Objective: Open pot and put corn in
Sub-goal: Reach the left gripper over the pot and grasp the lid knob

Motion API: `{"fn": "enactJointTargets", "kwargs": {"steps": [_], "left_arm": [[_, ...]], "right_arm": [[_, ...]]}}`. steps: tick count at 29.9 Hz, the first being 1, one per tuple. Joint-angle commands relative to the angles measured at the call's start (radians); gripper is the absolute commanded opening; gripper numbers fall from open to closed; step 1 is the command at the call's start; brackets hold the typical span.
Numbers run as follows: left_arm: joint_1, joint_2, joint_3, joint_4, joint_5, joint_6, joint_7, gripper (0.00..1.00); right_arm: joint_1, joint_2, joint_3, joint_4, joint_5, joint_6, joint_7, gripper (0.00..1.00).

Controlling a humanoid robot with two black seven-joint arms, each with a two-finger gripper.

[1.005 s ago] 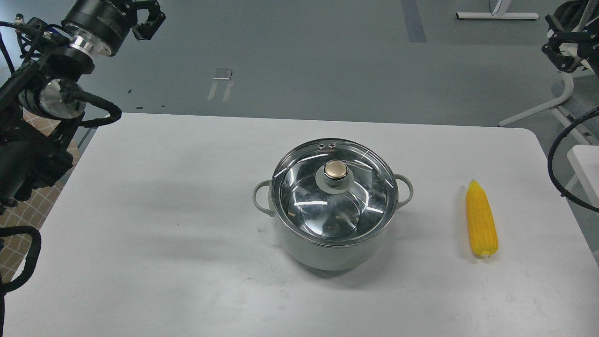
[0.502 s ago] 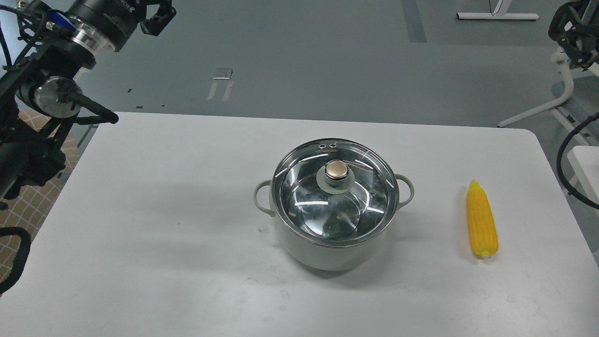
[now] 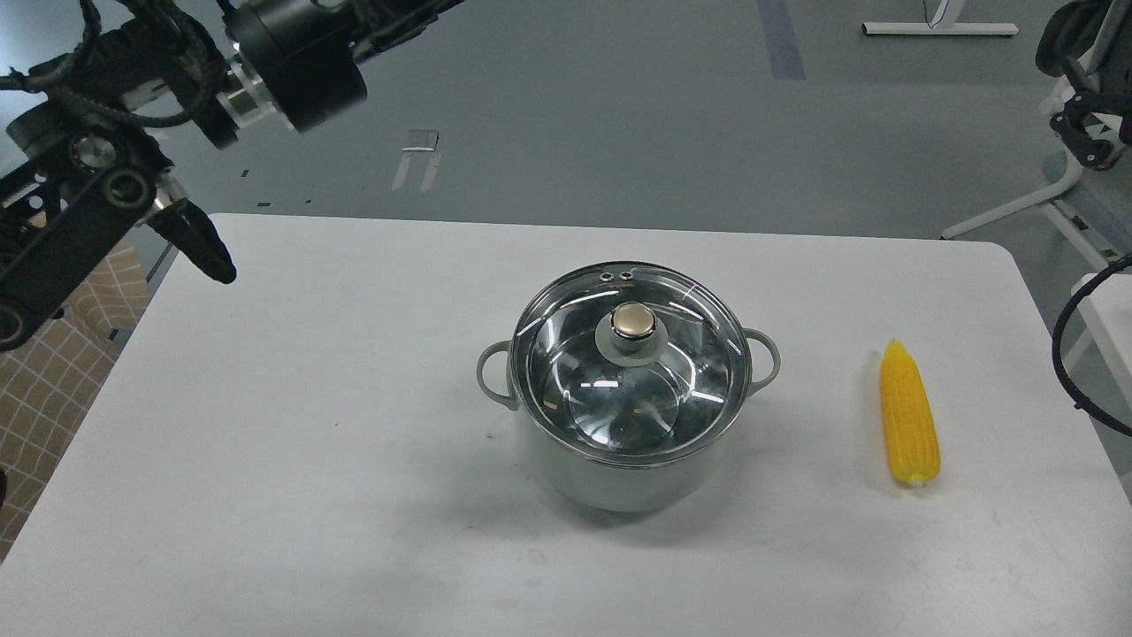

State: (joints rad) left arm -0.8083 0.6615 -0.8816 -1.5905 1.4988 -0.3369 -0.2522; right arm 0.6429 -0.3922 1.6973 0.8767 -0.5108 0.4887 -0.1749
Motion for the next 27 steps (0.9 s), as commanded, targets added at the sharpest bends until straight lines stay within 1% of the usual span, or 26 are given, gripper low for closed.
{"fn": "enactJointTargets", "kwargs": {"steps": [1, 3, 5, 9, 11, 16, 19, 23, 27], "left_arm": [[-0.005, -0.005, 0.098, -0.032, 0.225, 0.001, 0.004, 0.89], [-0.003, -0.02, 0.167, -0.032, 0.416, 0.01, 0.002, 0.89], [0.001, -0.046, 0.193, -0.028, 0.509, 0.016, 0.002, 0.89], [0.001, -0.082, 0.253, -0.014, 0.561, 0.018, 0.002, 0.89], [0.003, -0.085, 0.285, -0.013, 0.577, 0.019, 0.004, 0.78], [0.004, -0.135, 0.312, -0.013, 0.626, 0.019, 0.008, 0.78], [0.008, -0.166, 0.331, 0.01, 0.635, 0.019, 0.011, 0.78], [0.017, -0.192, 0.358, 0.049, 0.659, 0.021, 0.011, 0.78], [0.047, -0.197, 0.365, 0.052, 0.683, 0.03, 0.011, 0.78]], "right_arm": [[0.0, 0.004, 0.005, 0.008, 0.002, 0.0, 0.0, 1.0], [-0.003, 0.006, 0.018, 0.036, 0.002, 0.0, 0.0, 1.0], [-0.018, 0.006, 0.034, 0.053, 0.002, 0.0, 0.0, 1.0], [-0.049, 0.015, 0.059, 0.068, 0.002, 0.0, 0.0, 1.0], [-0.063, 0.012, 0.073, 0.076, 0.002, 0.0, 0.0, 1.0], [-0.066, 0.009, 0.082, 0.074, 0.002, 0.0, 0.0, 1.0], [-0.068, 0.016, 0.082, 0.074, 0.002, 0.0, 0.0, 1.0], [-0.068, 0.023, 0.082, 0.08, 0.002, 0.0, 0.0, 1.0], [-0.068, 0.021, 0.082, 0.082, 0.002, 0.0, 0.0, 1.0]]}}
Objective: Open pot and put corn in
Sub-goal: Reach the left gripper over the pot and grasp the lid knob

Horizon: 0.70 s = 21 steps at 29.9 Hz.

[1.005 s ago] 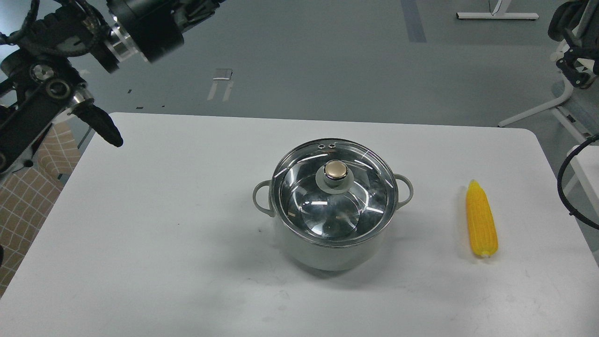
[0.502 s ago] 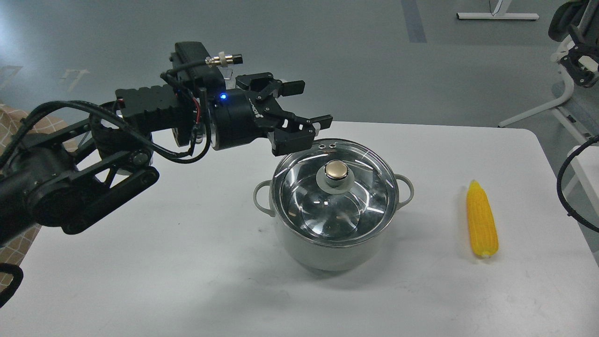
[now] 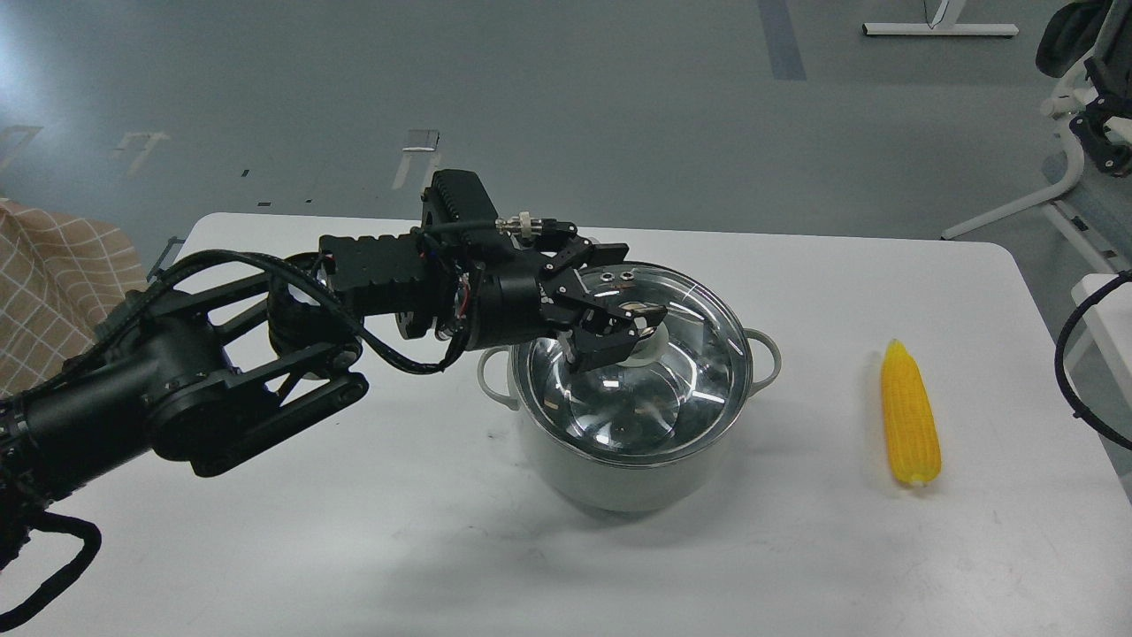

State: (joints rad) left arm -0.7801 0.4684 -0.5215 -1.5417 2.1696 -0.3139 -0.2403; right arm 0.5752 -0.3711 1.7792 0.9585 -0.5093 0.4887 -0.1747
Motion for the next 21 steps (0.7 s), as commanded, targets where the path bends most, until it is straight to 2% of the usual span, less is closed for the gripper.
{"fn": "enactJointTargets", "kwargs": {"steps": [1, 6, 10, 21], "left_arm": [[0.031, -0.004, 0.003, 0.009, 0.012, 0.012, -0.001, 0.78], [0.038, -0.022, 0.003, 0.066, 0.012, 0.032, -0.001, 0.78], [0.039, -0.028, 0.005, 0.068, 0.012, 0.033, -0.001, 0.74], [0.042, -0.037, 0.009, 0.066, 0.012, 0.033, -0.002, 0.74]], "right_arm": [[0.0, 0.0, 0.0, -0.001, 0.0, 0.0, 0.0, 1.0], [0.0, 0.001, 0.0, -0.001, 0.0, 0.0, 0.0, 1.0], [-0.002, 0.001, 0.0, -0.003, 0.0, 0.0, 0.0, 1.0], [-0.002, 0.001, -0.001, -0.007, 0.0, 0.0, 0.0, 1.0]]}}
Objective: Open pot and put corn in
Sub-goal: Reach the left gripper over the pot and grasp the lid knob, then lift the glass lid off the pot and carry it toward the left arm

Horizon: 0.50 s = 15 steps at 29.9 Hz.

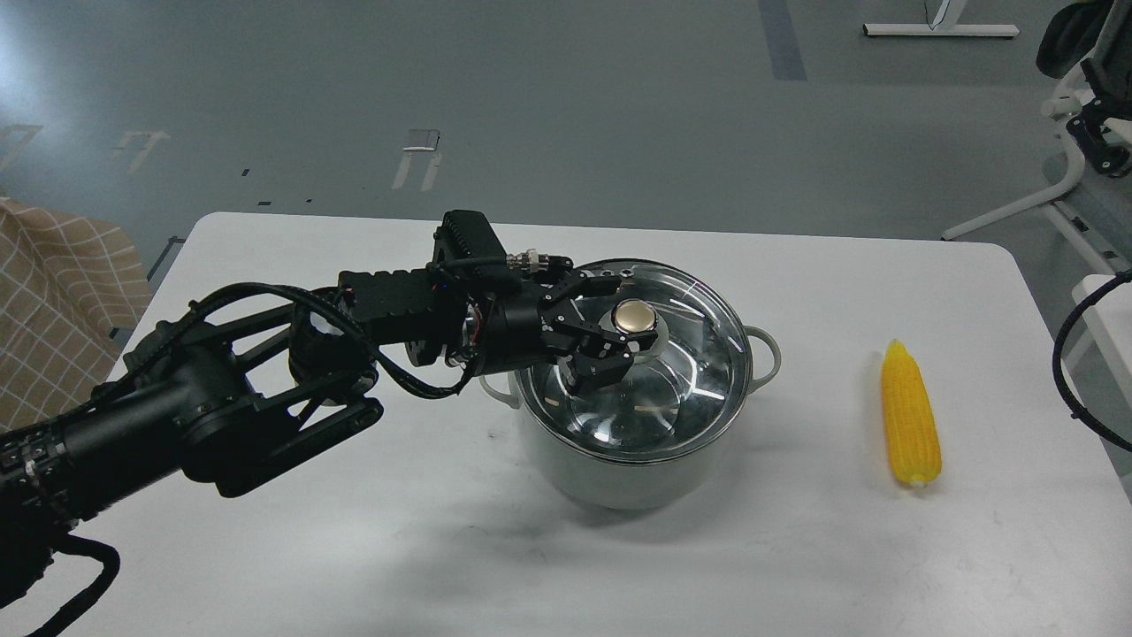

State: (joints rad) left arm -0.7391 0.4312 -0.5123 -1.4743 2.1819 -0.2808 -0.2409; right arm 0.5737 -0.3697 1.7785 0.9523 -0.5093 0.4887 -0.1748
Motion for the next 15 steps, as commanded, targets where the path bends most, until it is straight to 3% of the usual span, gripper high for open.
{"fn": "enactJointTargets", "kwargs": {"steps": [1, 7, 10, 15], "left_arm": [[0.001, -0.002, 0.0, -0.001, 0.0, 0.0, 0.0, 0.74], [0.015, -0.008, 0.001, -0.001, 0.0, 0.0, -0.001, 0.67], [0.017, -0.006, 0.001, -0.001, 0.0, 0.0, -0.001, 0.56], [0.018, -0.006, 0.0, -0.001, 0.0, 0.0, -0.003, 0.47]], "right_arm": [[0.0, 0.0, -0.001, -0.001, 0.0, 0.0, 0.0, 1.0], [-0.002, 0.0, -0.001, 0.0, 0.0, 0.0, 0.0, 1.0], [-0.002, 0.0, -0.001, 0.0, 0.0, 0.0, 0.0, 1.0], [-0.002, 0.0, -0.001, 0.002, 0.0, 0.0, 0.0, 1.0]]}}
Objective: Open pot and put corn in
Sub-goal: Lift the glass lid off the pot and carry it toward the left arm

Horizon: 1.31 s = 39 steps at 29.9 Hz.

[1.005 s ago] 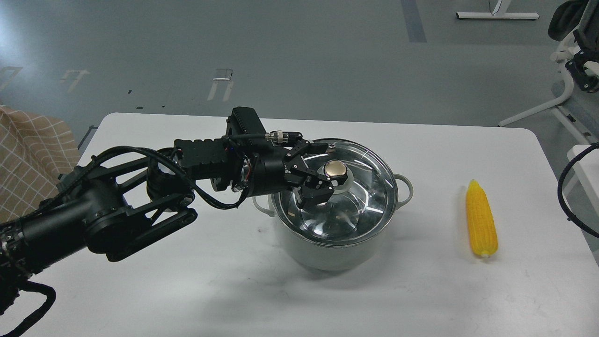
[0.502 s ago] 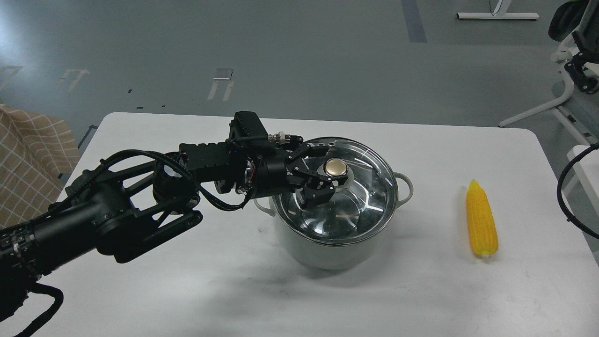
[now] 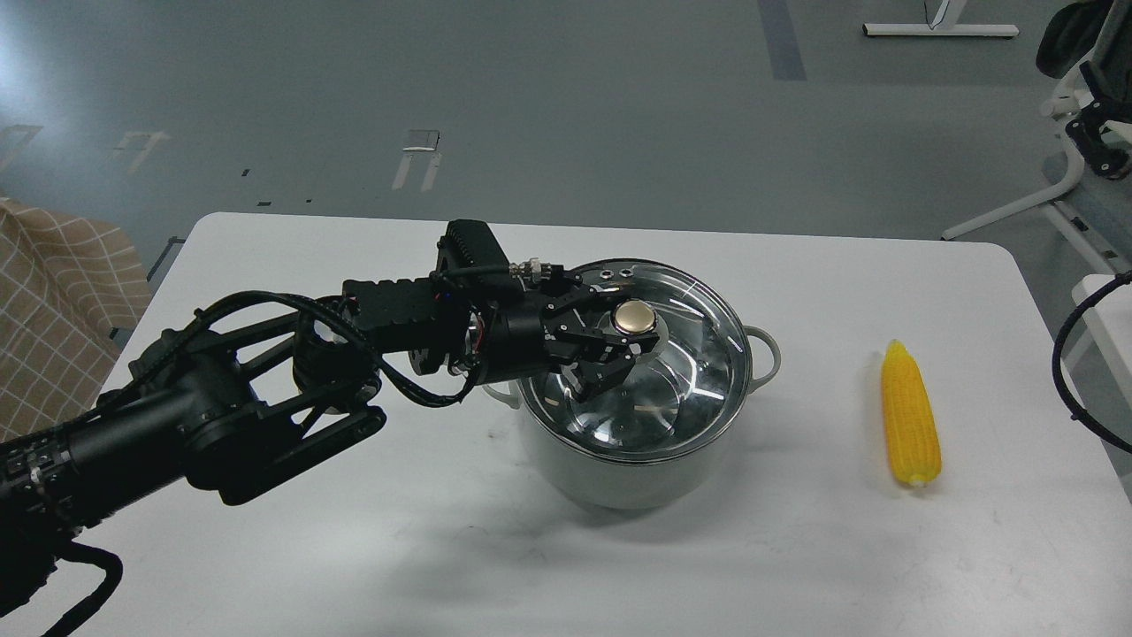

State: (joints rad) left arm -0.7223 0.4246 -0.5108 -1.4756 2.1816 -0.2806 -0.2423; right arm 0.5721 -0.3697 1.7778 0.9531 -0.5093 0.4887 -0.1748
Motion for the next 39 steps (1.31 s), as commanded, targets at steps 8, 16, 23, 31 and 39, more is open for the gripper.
{"fn": "enactJointTargets", "kwargs": {"steps": [8, 16, 23, 31, 39], "left_arm": [[-0.003, 0.016, -0.015, -0.025, 0.0, 0.0, -0.003, 0.42], [-0.019, 0.094, -0.086, -0.084, -0.06, -0.005, 0.001, 0.42], [-0.005, 0.357, -0.17, -0.144, -0.129, 0.001, -0.028, 0.45], [0.09, 0.583, -0.153, -0.147, -0.221, 0.115, -0.049, 0.45], [0.282, 0.666, -0.169, -0.046, -0.275, 0.23, -0.091, 0.45]], "right_arm": [[0.0, 0.0, -0.003, 0.0, 0.0, 0.0, 0.0, 1.0], [0.002, 0.0, -0.003, -0.002, 0.0, 0.0, 0.0, 1.0], [0.003, -0.002, -0.003, -0.005, 0.0, 0.0, 0.0, 1.0], [0.0, 0.003, -0.011, -0.013, -0.003, 0.0, 0.0, 1.0], [0.002, 0.006, -0.02, -0.048, -0.005, 0.0, 0.0, 1.0]]}}
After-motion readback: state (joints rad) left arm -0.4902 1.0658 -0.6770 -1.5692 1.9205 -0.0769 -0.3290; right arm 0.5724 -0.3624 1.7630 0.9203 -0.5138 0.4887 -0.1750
